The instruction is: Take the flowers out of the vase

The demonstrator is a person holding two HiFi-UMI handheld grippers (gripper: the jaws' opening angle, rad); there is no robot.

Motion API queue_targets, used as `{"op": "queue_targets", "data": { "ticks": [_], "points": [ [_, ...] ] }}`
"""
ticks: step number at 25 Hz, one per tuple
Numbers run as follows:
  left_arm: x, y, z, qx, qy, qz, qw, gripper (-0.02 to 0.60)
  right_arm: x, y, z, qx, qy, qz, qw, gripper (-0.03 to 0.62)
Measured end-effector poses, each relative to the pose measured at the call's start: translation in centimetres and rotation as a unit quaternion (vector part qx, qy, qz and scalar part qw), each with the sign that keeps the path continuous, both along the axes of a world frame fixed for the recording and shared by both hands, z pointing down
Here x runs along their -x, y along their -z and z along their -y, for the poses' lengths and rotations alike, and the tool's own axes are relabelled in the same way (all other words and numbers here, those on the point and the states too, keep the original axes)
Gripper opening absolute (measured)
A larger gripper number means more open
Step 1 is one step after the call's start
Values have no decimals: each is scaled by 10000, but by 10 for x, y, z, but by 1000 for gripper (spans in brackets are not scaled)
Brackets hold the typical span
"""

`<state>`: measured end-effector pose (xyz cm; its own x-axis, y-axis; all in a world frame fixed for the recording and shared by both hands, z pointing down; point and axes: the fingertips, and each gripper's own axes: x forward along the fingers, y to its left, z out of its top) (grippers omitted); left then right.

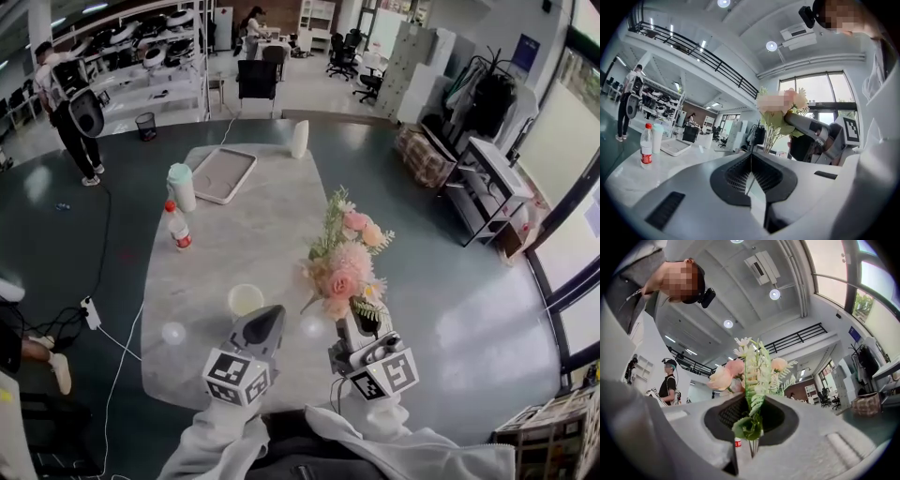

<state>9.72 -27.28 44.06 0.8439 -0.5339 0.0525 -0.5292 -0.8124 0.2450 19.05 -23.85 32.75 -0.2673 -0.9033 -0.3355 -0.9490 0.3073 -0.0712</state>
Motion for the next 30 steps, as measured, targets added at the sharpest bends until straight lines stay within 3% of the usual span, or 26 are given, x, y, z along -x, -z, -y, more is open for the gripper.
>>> {"op": "queue_targets", "data": {
  "ticks": [9,21,30],
  "points": [
    [-25,-33,-22,358,-301,148,9988,3,-20,-63,-7,813,-263,152,9962,58],
    [-9,-83,-38,934,-260,446,9943,3,-9,-147,-12,1954,-188,313,9800,59],
    [-7,-105,-40,1123,-190,635,9915,3,-2,-178,-12,2314,-84,350,9722,60]
  ]
}}
